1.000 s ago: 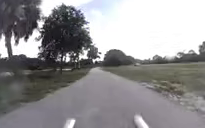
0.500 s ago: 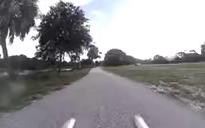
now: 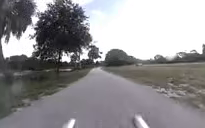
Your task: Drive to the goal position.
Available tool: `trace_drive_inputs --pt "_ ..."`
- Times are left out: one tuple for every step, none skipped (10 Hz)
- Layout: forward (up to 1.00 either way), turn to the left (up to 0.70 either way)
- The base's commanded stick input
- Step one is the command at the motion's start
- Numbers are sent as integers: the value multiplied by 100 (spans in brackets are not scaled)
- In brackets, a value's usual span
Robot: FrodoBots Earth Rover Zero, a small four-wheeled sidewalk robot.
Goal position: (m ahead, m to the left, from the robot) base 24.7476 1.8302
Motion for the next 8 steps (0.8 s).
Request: trace_drive_inputs --pt "85 0" --pt "85 0" --pt "85 0" --pt "85 0" --pt "85 0" --pt "85 0" --pt "85 0" --pt "85 0"
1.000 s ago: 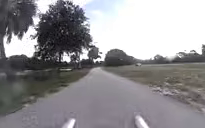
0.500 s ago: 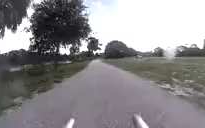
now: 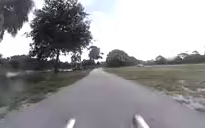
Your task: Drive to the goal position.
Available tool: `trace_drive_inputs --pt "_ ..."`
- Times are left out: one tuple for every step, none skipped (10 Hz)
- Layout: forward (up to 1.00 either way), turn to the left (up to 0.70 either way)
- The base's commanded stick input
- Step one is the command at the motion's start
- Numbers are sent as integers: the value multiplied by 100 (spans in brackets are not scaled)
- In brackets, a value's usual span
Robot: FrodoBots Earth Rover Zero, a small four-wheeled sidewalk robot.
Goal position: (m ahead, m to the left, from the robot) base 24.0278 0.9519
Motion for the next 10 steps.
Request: trace_drive_inputs --pt "85 0" --pt "85 0" --pt "85 0" --pt "85 0" --pt "85 0" --pt "85 0" --pt "85 0" --pt "85 0" --pt "85 0" --pt "85 0"
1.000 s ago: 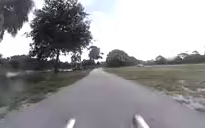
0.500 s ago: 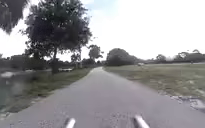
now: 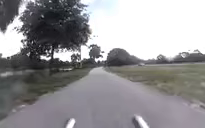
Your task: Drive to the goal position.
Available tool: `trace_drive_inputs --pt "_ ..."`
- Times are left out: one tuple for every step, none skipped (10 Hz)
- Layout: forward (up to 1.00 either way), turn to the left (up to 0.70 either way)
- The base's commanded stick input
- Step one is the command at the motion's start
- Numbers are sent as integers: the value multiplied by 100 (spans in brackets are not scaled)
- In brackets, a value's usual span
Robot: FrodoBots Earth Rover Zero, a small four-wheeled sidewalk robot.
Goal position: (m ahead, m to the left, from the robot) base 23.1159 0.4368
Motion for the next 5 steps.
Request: trace_drive_inputs --pt "85 0" --pt "85 0" --pt "85 0" --pt "85 0" --pt "85 0"
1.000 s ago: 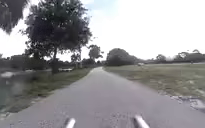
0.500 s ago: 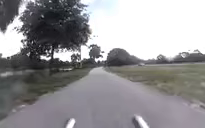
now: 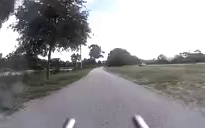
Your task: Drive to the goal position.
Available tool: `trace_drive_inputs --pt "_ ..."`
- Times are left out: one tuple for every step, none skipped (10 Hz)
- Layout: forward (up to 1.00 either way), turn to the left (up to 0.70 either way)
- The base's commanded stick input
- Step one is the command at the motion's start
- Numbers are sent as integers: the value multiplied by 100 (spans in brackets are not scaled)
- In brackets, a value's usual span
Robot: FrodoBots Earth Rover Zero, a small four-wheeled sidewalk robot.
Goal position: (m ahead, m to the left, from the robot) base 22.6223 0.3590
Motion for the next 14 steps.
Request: trace_drive_inputs --pt "85 0" --pt "85 0" --pt "85 0" --pt "85 0" --pt "85 0" --pt "85 0" --pt "85 0" --pt "85 0" --pt "85 0" --pt "85 0" --pt "85 0" --pt "85 0" --pt "85 0" --pt "85 0"
